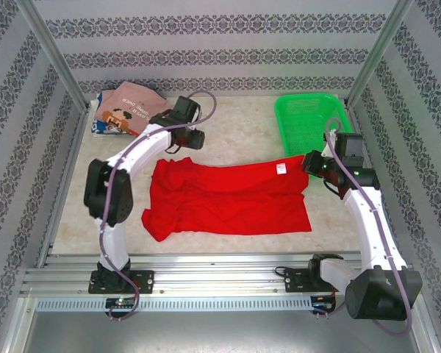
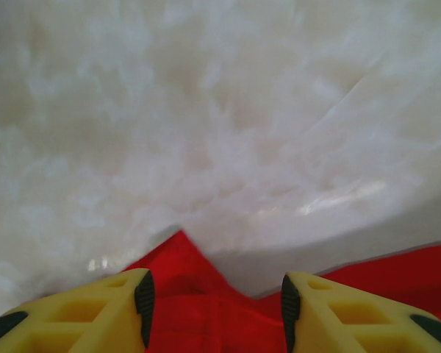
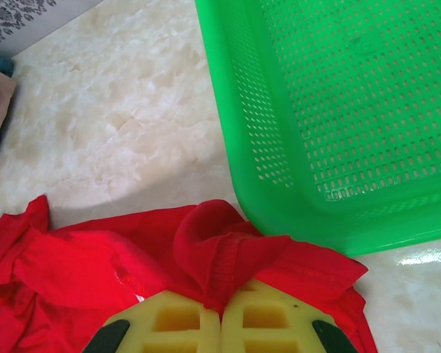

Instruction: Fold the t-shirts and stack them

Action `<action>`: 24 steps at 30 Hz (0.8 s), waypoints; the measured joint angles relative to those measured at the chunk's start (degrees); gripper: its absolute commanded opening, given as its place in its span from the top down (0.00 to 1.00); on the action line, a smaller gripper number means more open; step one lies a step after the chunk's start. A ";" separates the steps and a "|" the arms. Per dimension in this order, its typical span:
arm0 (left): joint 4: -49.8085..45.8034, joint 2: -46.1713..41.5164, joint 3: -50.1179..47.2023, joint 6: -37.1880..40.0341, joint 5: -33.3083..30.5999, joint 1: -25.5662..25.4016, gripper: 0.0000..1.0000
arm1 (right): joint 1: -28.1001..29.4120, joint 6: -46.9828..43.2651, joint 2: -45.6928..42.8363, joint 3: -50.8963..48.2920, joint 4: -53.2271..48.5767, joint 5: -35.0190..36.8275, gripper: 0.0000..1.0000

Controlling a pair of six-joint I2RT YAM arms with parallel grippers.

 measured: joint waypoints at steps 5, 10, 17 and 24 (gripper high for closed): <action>-7.63 6.16 3.61 1.77 -1.49 -0.46 0.50 | 0.00 -0.02 0.00 -0.79 0.22 0.00 1.00; -11.72 7.78 8.09 3.08 -2.67 -0.90 0.51 | 0.00 -0.02 -0.04 -1.42 0.20 0.00 1.00; -13.68 9.70 9.01 3.89 -3.78 -1.36 0.52 | 0.00 -0.04 -0.15 -1.55 0.42 -0.02 1.00; -14.51 13.18 10.12 4.57 -4.02 -1.57 0.55 | 0.00 -0.20 -0.72 -1.77 0.42 0.00 1.00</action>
